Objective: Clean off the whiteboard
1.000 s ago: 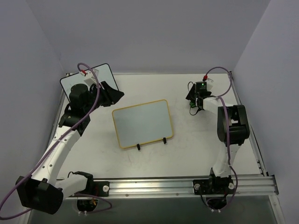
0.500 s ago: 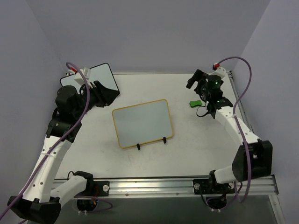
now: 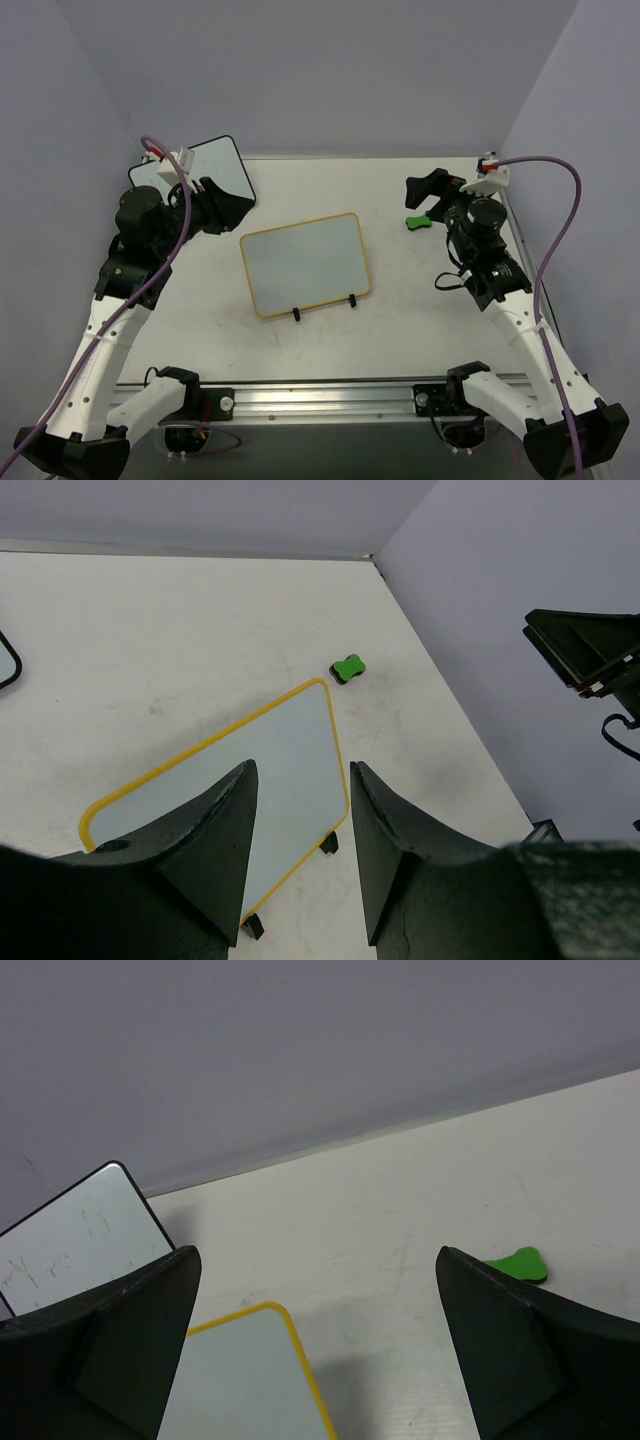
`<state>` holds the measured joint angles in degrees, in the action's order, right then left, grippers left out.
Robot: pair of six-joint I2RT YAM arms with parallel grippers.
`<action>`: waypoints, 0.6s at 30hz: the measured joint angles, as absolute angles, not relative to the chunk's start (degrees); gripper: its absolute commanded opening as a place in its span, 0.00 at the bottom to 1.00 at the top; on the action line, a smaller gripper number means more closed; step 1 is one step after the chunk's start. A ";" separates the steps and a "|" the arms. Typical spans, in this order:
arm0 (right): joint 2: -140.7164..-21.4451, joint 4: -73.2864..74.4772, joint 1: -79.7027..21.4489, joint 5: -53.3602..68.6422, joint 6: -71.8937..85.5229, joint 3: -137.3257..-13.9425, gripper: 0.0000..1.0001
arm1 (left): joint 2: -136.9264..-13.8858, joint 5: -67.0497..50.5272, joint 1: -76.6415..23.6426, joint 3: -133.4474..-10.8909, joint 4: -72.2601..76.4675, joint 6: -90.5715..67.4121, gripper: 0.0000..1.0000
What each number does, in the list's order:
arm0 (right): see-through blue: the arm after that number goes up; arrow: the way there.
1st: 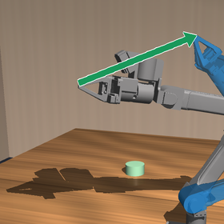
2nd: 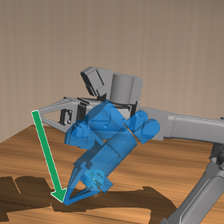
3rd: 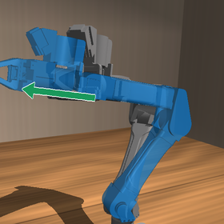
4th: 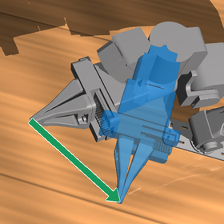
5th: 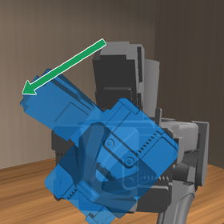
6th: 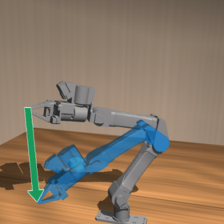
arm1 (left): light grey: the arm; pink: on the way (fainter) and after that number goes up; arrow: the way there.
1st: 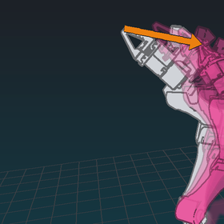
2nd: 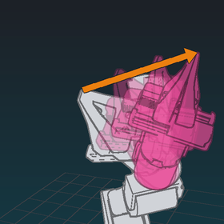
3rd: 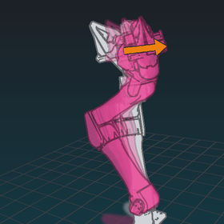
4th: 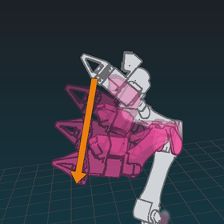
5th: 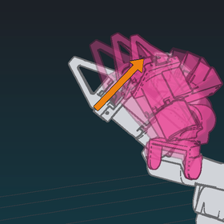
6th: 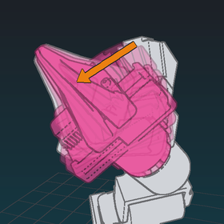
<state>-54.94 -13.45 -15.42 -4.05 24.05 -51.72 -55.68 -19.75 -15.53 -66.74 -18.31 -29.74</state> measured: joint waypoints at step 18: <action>-53.63 -13.04 -15.42 -7.14 24.67 -50.61 1.00 | -55.05 -19.70 -15.53 -66.67 -18.31 -29.47 0.51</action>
<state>-53.63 -13.04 -15.42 -7.14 24.67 -50.61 -55.05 -19.70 -15.53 -66.67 -18.31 -29.47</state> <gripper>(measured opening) 0.996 0.510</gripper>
